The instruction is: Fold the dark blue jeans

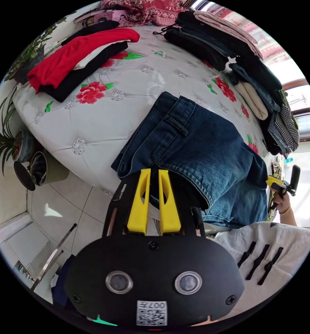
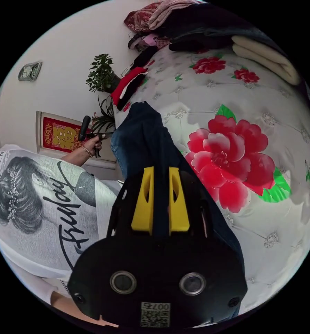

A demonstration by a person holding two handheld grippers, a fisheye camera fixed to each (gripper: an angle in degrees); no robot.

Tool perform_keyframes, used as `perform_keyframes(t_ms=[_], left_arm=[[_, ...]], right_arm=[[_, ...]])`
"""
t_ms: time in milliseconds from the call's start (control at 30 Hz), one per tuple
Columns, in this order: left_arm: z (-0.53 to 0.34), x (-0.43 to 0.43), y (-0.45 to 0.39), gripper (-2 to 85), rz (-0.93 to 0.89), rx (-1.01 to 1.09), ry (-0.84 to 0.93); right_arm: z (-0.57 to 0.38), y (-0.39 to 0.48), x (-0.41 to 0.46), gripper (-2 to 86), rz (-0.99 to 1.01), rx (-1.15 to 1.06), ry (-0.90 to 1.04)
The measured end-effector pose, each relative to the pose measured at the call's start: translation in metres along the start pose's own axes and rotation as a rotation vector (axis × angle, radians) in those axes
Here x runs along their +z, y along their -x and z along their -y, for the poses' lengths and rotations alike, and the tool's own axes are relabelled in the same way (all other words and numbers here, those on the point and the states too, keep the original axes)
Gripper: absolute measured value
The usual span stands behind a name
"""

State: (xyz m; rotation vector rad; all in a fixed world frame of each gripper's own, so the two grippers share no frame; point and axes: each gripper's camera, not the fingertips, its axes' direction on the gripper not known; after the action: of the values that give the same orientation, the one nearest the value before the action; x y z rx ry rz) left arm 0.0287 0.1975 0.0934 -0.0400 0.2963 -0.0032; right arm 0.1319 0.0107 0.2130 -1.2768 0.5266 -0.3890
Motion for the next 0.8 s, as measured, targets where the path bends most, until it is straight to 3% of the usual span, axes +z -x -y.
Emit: perform_keyframes(t_ms=[200, 300, 400, 567, 633, 800], left_arm=[[-0.015, 0.001, -0.007, -0.3, 0.070, 0.012, -0.027], [-0.027, -0.001, -0.005, -0.7, 0.083, -0.012, -0.043], [-0.039, -0.002, 0.002, -0.7, 0.070, -0.041, -0.055], [-0.048, -0.003, 0.010, 0.6, 0.003, -0.072, -0.077], [-0.051, -0.006, 0.012, 1.4, -0.016, -0.077, -0.092], [-0.060, -0.030, 0.012, 3.4, -0.058, -0.053, -0.177]], right_arm=[[0.049, -0.074, -0.001, 4.3, 0.381, 0.291, -0.049], [0.076, -0.081, 0.025, 2.0, 0.522, 0.353, 0.060], [0.093, -0.075, 0.015, 0.4, 0.430, 0.304, 0.013], [0.084, -0.109, -0.064, 0.5, 0.372, 0.407, -0.407], [0.083, -0.109, -0.074, 1.3, 0.345, 0.403, -0.413], [0.087, -0.065, -0.028, 4.6, 0.220, 0.263, -0.134]])
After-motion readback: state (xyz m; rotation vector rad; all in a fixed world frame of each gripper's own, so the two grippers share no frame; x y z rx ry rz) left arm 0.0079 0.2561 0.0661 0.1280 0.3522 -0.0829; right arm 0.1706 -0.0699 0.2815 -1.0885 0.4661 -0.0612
